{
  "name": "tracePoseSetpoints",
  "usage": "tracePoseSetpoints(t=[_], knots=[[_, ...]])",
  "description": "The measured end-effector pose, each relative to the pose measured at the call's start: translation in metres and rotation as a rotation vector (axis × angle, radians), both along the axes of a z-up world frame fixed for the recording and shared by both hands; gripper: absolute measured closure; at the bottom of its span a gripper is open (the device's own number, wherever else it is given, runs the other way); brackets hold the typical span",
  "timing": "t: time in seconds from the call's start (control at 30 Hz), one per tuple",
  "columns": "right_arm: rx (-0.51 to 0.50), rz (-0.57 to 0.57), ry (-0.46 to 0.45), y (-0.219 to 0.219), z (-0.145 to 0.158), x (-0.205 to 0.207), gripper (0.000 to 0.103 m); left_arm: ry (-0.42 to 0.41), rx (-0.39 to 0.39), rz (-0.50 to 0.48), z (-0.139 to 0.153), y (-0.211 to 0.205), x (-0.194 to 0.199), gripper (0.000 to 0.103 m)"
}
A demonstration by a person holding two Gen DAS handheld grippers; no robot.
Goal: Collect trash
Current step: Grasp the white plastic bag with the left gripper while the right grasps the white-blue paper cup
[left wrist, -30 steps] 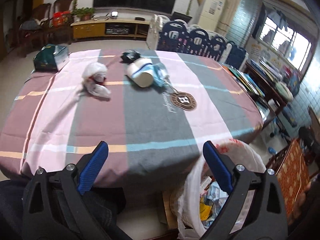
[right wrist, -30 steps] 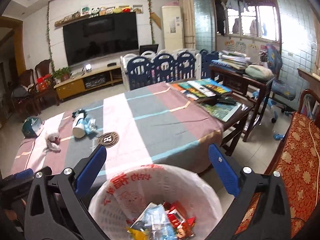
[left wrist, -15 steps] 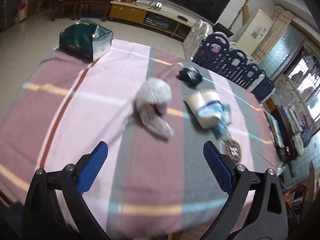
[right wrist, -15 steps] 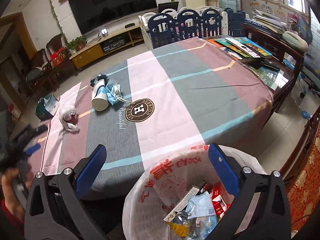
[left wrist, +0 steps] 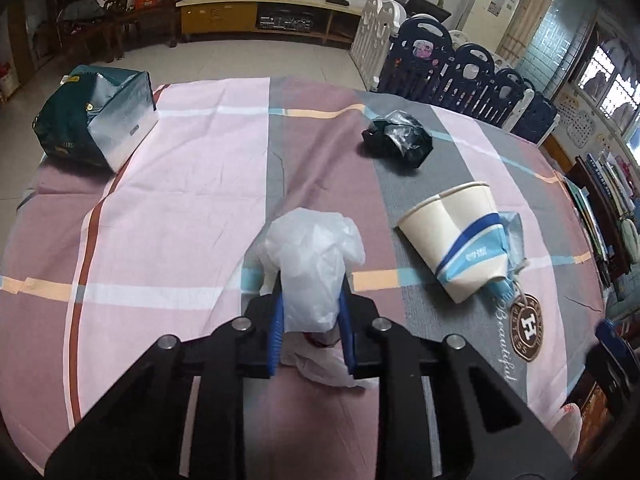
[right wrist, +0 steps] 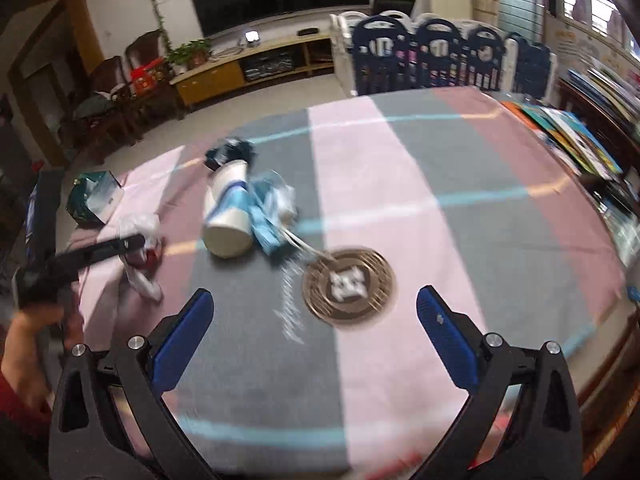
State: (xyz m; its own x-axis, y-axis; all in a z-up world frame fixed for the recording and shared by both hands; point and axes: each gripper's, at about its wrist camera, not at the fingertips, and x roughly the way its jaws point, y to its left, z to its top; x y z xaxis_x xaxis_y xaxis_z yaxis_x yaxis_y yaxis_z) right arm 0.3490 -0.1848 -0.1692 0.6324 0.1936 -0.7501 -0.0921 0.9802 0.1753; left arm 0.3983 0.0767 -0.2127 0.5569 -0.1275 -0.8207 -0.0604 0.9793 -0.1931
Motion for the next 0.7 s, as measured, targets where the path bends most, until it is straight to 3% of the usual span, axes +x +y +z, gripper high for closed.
tracePoseSetpoints(t=[0.13,0.3,0.43,0.47,0.7], knots=[[-0.062,0.05,-0.022,0.032,-0.009,0.029,0.004,-0.069,-0.072,0.018,0.019,0.009,-0.051,0.081],[-0.267,0.133,-0.039,0.089,-0.03,0.065,0.005,-0.09,-0.123,0.039,0.024,0.02,-0.101,0.082],[-0.436,0.192,-0.032,0.116,-0.052,0.076,0.034,-0.068,-0.154,0.054,0.02,0.03,-0.115,0.082],[-0.465,0.195,-0.047,0.12,-0.054,0.074,0.035,-0.074,-0.143,0.06,0.022,0.031,-0.117,0.082],[-0.358,0.194,-0.047,0.106,-0.036,0.043,0.037,-0.129,-0.096,0.082,0.044,0.037,-0.134,0.081]])
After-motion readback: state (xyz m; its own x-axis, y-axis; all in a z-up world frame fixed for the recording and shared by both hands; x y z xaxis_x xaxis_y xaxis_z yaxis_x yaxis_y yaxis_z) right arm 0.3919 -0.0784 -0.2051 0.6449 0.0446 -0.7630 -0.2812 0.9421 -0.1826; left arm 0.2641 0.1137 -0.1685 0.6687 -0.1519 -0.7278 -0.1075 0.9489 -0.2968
